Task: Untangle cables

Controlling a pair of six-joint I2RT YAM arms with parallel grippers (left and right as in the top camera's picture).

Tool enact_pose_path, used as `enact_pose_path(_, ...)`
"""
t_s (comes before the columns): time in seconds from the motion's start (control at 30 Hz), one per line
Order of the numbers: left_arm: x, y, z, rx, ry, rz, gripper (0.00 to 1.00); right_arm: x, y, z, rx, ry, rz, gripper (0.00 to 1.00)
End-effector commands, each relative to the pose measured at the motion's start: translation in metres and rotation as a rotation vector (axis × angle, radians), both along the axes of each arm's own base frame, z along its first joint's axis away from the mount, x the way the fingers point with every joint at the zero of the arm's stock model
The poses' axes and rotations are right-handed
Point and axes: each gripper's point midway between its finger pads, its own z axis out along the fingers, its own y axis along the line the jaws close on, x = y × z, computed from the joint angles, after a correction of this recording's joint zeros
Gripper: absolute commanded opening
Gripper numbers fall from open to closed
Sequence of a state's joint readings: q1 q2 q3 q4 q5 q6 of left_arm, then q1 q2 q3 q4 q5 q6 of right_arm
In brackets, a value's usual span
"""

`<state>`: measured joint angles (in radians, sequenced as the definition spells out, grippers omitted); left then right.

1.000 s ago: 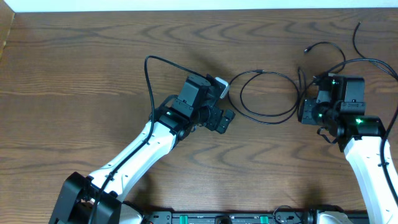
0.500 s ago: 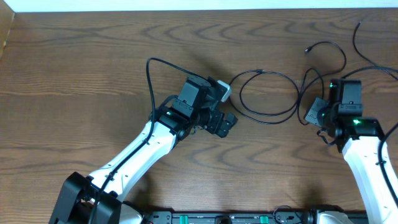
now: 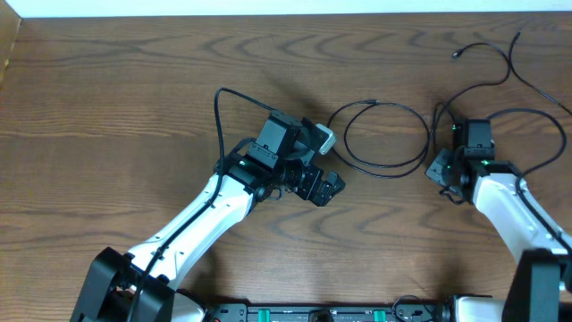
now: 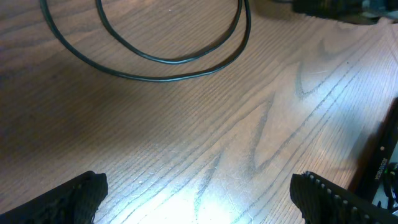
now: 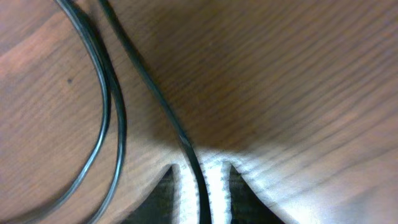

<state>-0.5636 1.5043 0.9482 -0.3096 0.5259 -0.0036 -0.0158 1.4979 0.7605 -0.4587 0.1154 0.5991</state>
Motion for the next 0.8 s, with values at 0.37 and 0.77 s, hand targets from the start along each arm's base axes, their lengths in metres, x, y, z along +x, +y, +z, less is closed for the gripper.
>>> enact_pose_path(0.37,-0.005,-0.004,0.002,-0.028,0.024,-0.022,0.99,0.039,0.016,-0.036,0.107,-0.076,0.002,0.88)
enact_pose_path(0.77,-0.005,-0.004,0.002,-0.029,0.024,-0.022,0.99,0.089,0.015,-0.004,-0.015,-0.300,0.212,0.91)
